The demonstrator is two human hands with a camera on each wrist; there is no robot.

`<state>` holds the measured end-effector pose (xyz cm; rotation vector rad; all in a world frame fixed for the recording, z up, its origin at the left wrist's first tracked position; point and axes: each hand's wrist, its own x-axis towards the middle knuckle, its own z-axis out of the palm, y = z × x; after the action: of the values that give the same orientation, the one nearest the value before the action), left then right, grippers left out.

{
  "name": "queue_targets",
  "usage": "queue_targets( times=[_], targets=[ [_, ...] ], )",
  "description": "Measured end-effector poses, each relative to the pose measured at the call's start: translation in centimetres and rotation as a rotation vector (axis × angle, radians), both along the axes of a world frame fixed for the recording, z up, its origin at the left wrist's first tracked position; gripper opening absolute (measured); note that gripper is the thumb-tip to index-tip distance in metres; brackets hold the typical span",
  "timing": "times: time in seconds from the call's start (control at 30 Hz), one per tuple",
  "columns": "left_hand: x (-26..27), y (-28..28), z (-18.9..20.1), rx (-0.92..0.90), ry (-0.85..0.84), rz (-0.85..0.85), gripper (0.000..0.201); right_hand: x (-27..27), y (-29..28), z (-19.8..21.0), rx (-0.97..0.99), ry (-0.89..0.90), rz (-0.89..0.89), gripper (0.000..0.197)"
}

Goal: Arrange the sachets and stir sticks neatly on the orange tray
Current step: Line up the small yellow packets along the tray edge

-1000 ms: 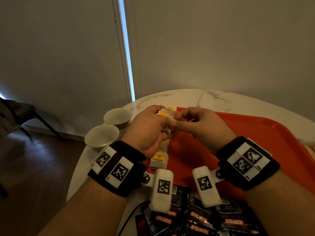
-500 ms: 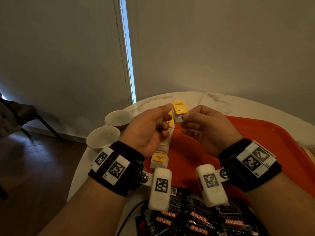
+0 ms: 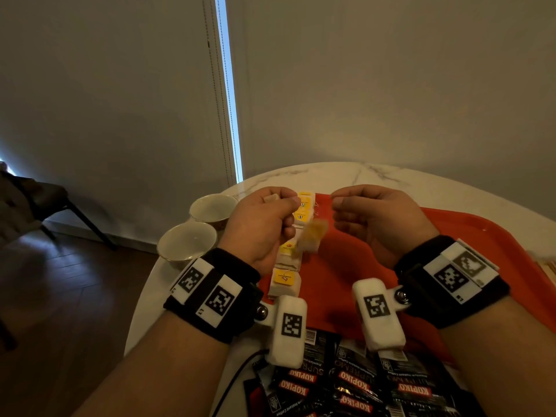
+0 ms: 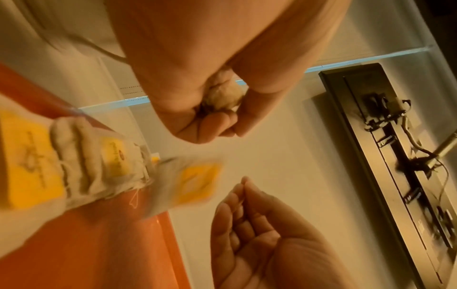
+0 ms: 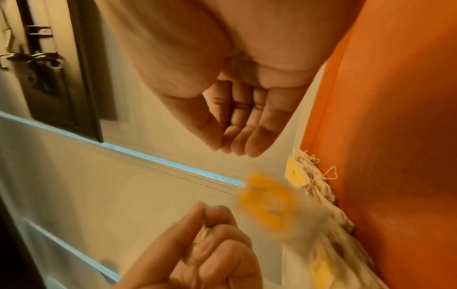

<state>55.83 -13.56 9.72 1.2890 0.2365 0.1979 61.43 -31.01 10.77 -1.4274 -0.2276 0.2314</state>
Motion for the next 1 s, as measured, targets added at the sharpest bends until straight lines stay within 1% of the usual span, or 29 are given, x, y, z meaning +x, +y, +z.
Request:
queue_targets(
  times=[0.07, 0.1, 0.13, 0.17, 0.23, 0.27, 0.3, 0.33, 0.43, 0.53, 0.63, 0.67, 0.7, 0.8, 0.9, 1.0],
  targets=[
    [0.0, 0.1, 0.0, -0.005, -0.007, -0.004, 0.015, 0.1, 0.3, 0.2, 0.019, 0.067, 0.074, 0.007],
    [0.0, 0.1, 0.1, 0.0, -0.002, -0.004, 0.015, 0.1, 0.5, 0.3, -0.003, 0.092, 0.126, 0.009],
    [0.0, 0.1, 0.1, 0.002, 0.006, 0.004, 0.015, 0.1, 0.7, 0.3, -0.069, 0.095, 0.159, 0.012],
    [0.0, 0.2, 0.1, 0.002, 0.016, 0.022, 0.015, 0.2, 0.8, 0.2, -0.179, 0.07, 0.158, 0.013],
    [0.1, 0.3, 0.3, -0.014, 0.029, 0.055, 0.015, 0.5, 0.7, -0.1, -0.408, -0.019, 0.056, 0.012],
    [0.1, 0.4, 0.4, -0.033, 0.033, 0.064, 0.016, 0.7, 0.4, -0.2, -0.479, -0.037, 0.016, 0.012],
    [0.0, 0.4, 0.6, -0.05, 0.037, 0.071, 0.017, 0.9, 0.0, -0.3, -0.521, -0.019, 0.012, 0.013],
    [0.0, 0.5, 0.7, -0.063, 0.037, 0.076, 0.018, 1.0, -0.3, -0.3, -0.551, 0.024, 0.052, 0.014],
    [-0.2, 0.3, 1.0, -0.102, 0.023, 0.092, 0.017, 0.5, -0.9, -0.1, -0.698, 0.108, 0.262, 0.019],
    [-0.6, 0.3, 1.6, -0.177, -0.062, 0.103, 0.013, -0.5, -0.3, 0.1, -0.895, 0.036, 0.354, 0.03],
    [-1.1, 0.3, 2.3, -0.268, -0.205, 0.066, 0.012, -0.9, 1.0, 0.1, -1.072, -0.02, 0.405, 0.044],
    [-1.3, 0.3, 2.4, -0.284, -0.242, 0.053, 0.014, -1.1, 1.4, 0.1, -1.104, -0.017, 0.408, 0.044],
    [-1.4, 0.3, 2.5, -0.29, -0.27, 0.044, 0.016, -1.1, 1.6, 0.2, -1.129, -0.01, 0.402, 0.039],
    [-1.5, 0.2, 2.7, -0.257, -0.283, 0.066, 0.023, -1.0, 1.8, 0.3, -1.167, -0.01, 0.378, 0.02],
    [-1.5, 0.2, 2.7, -0.205, -0.19, 0.118, 0.027, -0.9, 1.4, 0.4, -1.142, 0.016, 0.365, 0.012],
    [-1.5, 0.1, 2.5, -0.201, -0.071, 0.122, 0.024, -1.0, 0.9, 0.5, -1.097, 0.047, 0.358, 0.015]
  ],
)
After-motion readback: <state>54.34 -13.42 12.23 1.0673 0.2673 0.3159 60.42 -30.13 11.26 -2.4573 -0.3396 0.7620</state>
